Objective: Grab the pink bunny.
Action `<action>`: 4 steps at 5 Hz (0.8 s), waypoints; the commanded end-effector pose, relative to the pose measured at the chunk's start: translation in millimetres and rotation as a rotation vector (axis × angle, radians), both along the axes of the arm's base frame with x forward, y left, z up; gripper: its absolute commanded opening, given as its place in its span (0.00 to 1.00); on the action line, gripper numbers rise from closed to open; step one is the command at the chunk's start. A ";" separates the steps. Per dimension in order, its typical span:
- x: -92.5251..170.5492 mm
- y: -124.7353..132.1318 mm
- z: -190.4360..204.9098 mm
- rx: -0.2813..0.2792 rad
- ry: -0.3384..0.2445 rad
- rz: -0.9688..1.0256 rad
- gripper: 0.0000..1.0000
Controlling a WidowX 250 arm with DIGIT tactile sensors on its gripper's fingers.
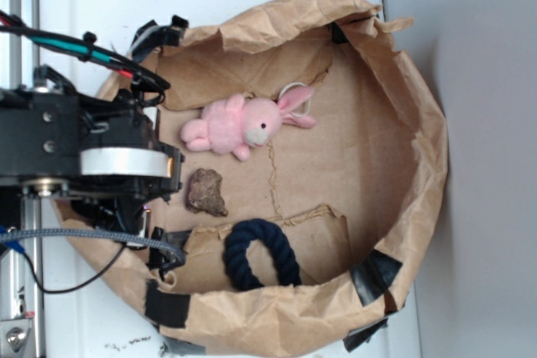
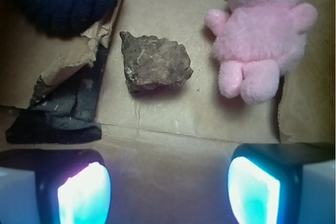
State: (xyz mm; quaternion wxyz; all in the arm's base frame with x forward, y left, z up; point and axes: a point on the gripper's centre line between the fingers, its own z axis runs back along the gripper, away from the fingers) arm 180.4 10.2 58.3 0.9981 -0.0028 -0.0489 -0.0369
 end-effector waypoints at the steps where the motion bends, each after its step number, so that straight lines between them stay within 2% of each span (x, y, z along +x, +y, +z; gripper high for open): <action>1: 13.3 8.9 -1.7 -0.047 -0.005 0.034 1.00; 2: 22.8 16.8 2.8 -0.073 -0.017 0.073 1.00; 4: 28.6 15.0 37.0 -0.150 0.008 0.130 1.00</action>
